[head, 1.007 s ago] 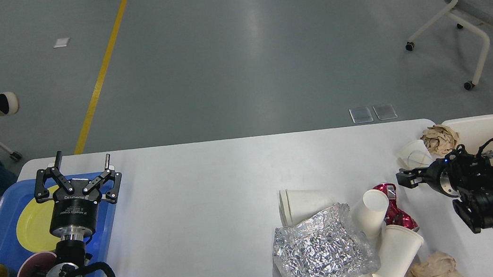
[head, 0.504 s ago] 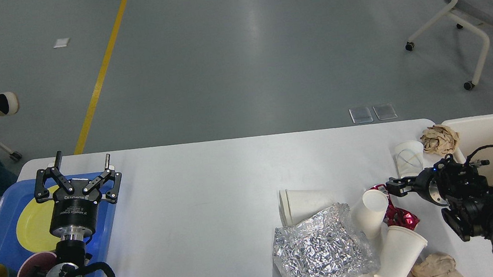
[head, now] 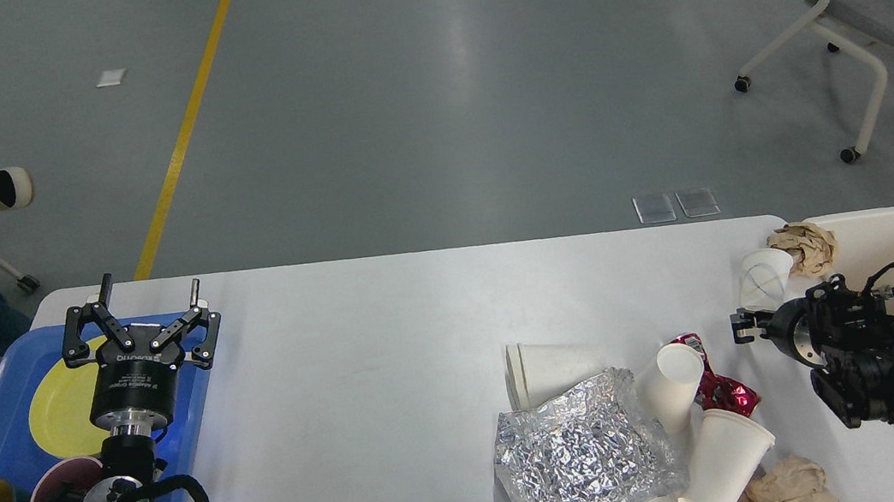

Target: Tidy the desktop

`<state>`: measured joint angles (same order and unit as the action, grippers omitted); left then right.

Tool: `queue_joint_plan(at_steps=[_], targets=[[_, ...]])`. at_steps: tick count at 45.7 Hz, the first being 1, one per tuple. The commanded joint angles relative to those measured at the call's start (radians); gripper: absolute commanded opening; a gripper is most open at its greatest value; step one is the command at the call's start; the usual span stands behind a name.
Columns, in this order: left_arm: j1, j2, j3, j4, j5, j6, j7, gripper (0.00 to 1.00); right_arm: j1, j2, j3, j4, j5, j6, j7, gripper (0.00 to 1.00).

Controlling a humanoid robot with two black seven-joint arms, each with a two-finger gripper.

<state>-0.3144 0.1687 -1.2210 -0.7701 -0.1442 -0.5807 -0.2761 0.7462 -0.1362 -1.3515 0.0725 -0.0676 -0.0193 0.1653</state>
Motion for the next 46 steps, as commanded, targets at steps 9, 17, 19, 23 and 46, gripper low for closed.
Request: queue_joint_plan(at_steps=[9,17,19,23,46], targets=[[0.000,0.000,0.000,0.000,0.000,0.001,0.000,0.96,0.077,-0.006,0.097,0.076,0.008,0.045,-0.004,0.00],[0.000,0.000,0.000,0.000,0.000,-0.001,0.000,0.96,0.102,-0.066,0.114,0.099,0.009,0.055,-0.056,0.00],[0.000,0.000,0.000,0.000,0.000,-0.001,0.000,0.96,0.105,-0.068,0.124,0.099,0.011,0.062,-0.085,0.00],[0.000,0.000,0.000,0.000,0.000,-0.001,0.000,0.96,0.104,-0.069,0.173,0.089,0.034,0.090,-0.133,0.00],[0.000,0.000,0.000,0.000,0.000,-0.001,0.000,0.96,0.166,-0.210,0.443,0.125,0.134,0.225,-0.385,0.00]])
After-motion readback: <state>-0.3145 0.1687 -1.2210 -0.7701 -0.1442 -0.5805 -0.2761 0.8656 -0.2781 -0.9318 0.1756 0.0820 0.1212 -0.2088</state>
